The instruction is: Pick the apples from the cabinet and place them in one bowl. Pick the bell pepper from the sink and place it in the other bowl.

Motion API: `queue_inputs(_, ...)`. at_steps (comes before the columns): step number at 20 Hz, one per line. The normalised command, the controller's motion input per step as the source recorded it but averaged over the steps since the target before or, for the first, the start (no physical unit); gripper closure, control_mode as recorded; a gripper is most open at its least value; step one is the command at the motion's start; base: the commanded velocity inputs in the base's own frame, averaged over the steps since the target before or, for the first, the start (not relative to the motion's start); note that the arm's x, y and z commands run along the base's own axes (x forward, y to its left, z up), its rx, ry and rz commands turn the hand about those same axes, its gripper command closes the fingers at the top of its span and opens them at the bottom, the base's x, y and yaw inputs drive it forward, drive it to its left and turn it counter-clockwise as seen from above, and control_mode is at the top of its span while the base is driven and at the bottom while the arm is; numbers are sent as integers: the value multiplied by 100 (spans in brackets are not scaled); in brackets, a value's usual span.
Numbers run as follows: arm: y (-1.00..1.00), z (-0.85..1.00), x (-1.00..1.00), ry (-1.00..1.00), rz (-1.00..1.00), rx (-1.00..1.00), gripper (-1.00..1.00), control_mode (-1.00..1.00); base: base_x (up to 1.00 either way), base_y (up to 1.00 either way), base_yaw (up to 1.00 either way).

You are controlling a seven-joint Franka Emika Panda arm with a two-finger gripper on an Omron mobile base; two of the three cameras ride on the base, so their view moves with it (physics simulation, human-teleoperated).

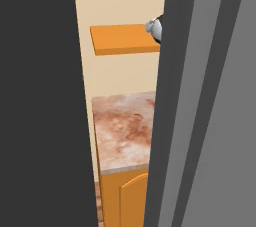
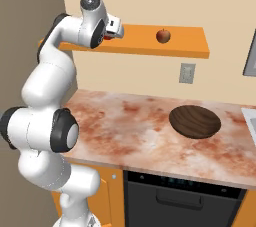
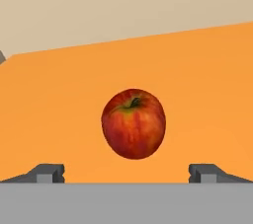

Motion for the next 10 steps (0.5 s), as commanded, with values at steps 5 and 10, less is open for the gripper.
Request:
queue_inputs(5,0,-4,30,3,0,4,-100,-100,0,0,0)
queue_inputs(10,0,-2,28,0,0,1,-100,-100,0,0,0)
